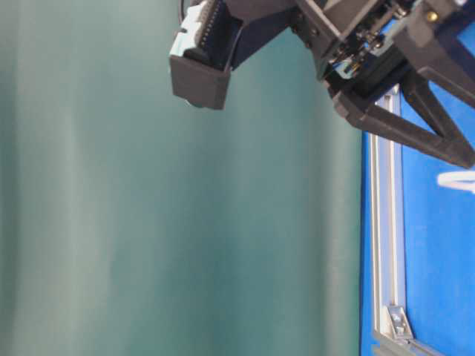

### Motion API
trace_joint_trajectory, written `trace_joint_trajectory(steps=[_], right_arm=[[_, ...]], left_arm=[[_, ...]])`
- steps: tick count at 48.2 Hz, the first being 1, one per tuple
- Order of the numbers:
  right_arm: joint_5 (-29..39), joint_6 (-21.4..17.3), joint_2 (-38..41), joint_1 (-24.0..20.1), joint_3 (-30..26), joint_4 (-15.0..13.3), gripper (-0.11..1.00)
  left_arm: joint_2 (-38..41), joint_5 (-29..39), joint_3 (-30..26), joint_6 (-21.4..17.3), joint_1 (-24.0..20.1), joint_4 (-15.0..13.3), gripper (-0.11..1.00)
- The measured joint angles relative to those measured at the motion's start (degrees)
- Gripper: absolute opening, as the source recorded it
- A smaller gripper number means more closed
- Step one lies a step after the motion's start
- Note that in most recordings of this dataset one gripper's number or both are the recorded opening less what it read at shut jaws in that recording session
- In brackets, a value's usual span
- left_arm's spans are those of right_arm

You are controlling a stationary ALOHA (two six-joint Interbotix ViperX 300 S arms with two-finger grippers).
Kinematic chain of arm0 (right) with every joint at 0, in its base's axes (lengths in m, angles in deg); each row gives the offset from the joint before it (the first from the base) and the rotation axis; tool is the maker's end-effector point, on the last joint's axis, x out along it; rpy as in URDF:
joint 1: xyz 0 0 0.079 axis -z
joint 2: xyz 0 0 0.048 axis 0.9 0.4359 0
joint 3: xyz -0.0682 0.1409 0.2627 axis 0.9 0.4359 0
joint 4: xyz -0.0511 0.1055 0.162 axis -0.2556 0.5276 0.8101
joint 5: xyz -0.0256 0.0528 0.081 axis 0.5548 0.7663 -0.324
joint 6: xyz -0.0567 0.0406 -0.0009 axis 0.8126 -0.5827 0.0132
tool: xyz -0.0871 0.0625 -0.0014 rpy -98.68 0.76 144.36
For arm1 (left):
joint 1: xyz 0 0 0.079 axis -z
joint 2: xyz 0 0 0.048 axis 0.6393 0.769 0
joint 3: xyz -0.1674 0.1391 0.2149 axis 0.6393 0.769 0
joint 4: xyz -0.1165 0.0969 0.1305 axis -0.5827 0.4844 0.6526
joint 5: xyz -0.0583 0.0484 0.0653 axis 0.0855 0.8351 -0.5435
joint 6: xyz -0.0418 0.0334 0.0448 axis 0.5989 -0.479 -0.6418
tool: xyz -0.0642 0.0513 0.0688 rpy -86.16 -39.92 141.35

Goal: Insert the wire through the string loop located in the center.
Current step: 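Pull the plug leftward through the loop with the left gripper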

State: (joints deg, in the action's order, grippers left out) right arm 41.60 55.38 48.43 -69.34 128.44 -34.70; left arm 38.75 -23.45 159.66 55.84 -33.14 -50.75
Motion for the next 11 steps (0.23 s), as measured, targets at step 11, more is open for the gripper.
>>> trace_joint_trajectory(steps=[11], right_arm=[[2.5,0.0,-3.2,0.0,0.1,0.0,0.97]], left_arm=[[-2.7,5.5,-2.3,-0.4,0.0,0.1,0.91]])
